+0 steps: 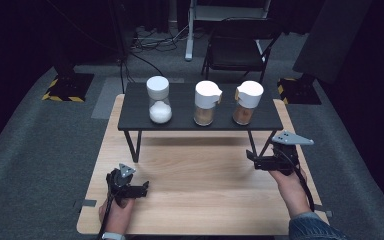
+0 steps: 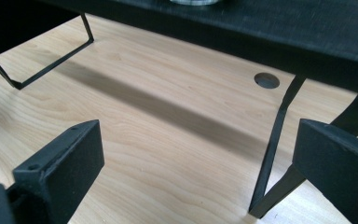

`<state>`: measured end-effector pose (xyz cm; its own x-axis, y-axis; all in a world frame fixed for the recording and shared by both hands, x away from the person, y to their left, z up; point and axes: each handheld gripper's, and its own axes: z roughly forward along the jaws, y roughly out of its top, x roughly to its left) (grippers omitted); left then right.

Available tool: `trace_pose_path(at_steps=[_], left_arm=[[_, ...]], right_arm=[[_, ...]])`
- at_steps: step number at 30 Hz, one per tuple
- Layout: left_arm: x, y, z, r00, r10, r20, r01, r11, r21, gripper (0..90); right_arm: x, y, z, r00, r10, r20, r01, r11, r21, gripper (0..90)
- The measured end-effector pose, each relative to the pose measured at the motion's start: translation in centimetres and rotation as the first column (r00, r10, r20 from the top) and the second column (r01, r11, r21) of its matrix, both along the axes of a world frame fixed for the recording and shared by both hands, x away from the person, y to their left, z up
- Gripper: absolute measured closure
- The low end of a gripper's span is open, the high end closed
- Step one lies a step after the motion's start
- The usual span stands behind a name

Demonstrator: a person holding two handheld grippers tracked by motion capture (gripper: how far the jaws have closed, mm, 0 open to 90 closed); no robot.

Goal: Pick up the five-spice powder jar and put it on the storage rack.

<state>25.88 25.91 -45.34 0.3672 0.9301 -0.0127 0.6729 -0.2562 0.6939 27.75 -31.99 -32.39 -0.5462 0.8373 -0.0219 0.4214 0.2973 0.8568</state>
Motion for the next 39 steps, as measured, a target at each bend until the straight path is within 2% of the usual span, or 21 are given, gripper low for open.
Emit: trace_pose_path(at_steps=[19, 28, 39], left_arm=[[0.0, 0.0, 0.0, 1.0, 0.0, 0.0, 0.0, 1.0, 0.0, 0.3], [0.0, 0.0, 0.0, 1.0, 0.0, 0.0, 0.0, 1.0, 0.0, 0.3], [0.0, 0.0, 0.0, 1.0, 0.0, 0.0, 0.0, 1.0, 0.0, 0.3]], right_arm=[[-0.4, -0.6, -3.4, 0.9996, 0.016, -0.024, -0.016, 1.0, -0.005, 1.8], [-0.3, -0.4, -5.1, 0.9984, 0.009, -0.056, -0.01, 1.0, -0.008, 1.8], [-0.6, -0.5, -7.8, 0.9975, 0.007, -0.07, -0.007, 1.0, 0.002, 1.8]])
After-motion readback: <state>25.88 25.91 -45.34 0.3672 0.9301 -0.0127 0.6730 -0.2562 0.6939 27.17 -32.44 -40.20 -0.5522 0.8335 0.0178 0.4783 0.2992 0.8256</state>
